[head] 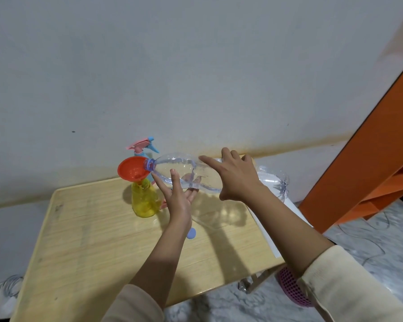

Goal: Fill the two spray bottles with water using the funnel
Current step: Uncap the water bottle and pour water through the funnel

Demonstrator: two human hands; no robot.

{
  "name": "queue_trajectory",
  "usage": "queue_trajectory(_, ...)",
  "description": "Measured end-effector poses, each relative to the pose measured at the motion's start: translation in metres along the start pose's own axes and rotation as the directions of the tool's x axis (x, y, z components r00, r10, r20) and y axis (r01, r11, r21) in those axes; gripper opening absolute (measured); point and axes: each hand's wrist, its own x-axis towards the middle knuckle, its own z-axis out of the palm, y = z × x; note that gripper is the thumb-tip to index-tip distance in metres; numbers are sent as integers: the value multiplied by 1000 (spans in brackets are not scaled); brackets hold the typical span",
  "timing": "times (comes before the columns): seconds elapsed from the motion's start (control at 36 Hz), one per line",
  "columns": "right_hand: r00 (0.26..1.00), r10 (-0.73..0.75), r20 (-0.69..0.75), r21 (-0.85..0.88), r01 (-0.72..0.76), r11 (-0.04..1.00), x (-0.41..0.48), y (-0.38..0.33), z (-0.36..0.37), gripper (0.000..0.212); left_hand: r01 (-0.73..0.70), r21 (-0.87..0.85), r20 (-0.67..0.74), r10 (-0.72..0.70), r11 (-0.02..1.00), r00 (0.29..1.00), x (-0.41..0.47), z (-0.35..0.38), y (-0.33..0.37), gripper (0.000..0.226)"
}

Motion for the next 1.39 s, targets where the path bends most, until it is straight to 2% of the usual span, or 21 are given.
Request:
queue_trajectory(1.0,1000,2,-6,1,-2,1000,-12,-3,-2,97,27,21,1,-27,999,1000,-10,-3,2,69)
queue_trajectory(1.19,1000,-8,-16,-4,8,1000,-9,0,-3,98,-14,23,-4,14,1000,1000,-9,1,3,67)
queue_trajectory(1.33,1000,-21,-23,-2,21,1000,-6,3,0,97,-95,124,1,95,988,995,-10,3,3,67)
queue_trajectory(1.39,999,-27,-27,1,27,1000,-4,5,1,96,-79,112,-11,81,991,997,-9,3,1,68)
